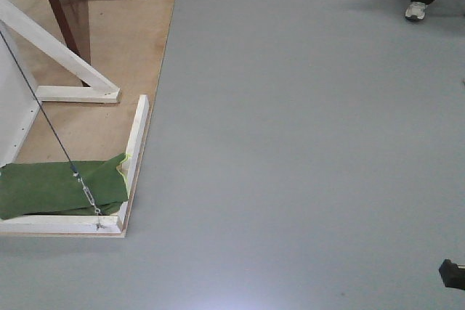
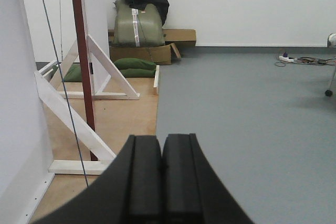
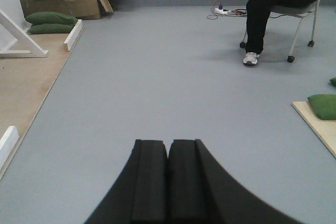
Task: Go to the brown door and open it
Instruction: 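Drive the base forward along the grey floor past the wooden platforms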
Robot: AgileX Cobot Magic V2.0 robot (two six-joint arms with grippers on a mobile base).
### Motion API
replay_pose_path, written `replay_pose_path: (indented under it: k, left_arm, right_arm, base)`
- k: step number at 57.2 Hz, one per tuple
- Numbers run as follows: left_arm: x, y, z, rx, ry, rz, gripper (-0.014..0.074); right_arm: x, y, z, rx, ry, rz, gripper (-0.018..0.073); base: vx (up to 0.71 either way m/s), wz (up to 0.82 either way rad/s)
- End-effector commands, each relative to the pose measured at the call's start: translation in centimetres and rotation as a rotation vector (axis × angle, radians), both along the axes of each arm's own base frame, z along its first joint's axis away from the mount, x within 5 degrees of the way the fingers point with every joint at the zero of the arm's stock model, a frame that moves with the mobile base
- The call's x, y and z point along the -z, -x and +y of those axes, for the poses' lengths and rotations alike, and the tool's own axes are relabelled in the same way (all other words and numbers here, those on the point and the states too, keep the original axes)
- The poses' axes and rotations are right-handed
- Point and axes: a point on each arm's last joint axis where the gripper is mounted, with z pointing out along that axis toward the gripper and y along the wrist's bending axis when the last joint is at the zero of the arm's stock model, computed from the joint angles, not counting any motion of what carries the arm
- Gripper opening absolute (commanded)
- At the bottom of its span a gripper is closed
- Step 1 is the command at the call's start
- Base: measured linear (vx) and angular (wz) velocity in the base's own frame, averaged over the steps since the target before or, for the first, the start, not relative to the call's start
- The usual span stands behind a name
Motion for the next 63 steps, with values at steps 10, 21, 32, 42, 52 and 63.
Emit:
replay_pose_path:
  k: [10, 21, 32, 42, 52, 63]
  left_arm:
    - [-1.29, 0.17, 0.01, -0.002, 0.009, -0.102, -0.0003]
    - [-1.29, 0.17, 0.01, -0.002, 0.009, -0.102, -0.0003]
    - [-1.29, 0.17, 0.01, -0.002, 0.009, -0.102, -0.0003]
    - [-1.29, 0.17, 0.01, -0.002, 0.009, -0.102, -0.0003]
    - [-1.29, 0.17, 0.01, -0.002, 0.009, -0.102, -0.0003]
    - [-1.29, 0.17, 0.01, -0.002, 0.009, -0.102, -0.0003]
  right_arm:
    - [-0.59, -0.07, -0.06, 0.006, 0.022, -0.088, 0.0000]
    - [-0.59, -0.07, -0.06, 0.006, 0.022, -0.088, 0.0000]
    - [-0.59, -0.07, -0.06, 0.006, 0.022, -0.088, 0.0000]
    - [-0.59, -0.07, -0.06, 0.006, 0.022, -0.088, 0.0000]
    - [-0.59, -0.07, -0.06, 0.006, 0.022, -0.088, 0.0000]
    - [-0.59, -0.07, -0.06, 0.006, 0.022, -0.088, 0.0000]
  base:
    - [0.31, 0.01]
    - [0.34, 0.01]
    - [0.35, -0.02]
    - [0.35, -0.05]
    - [0.36, -0.04]
    - [0.39, 0.00]
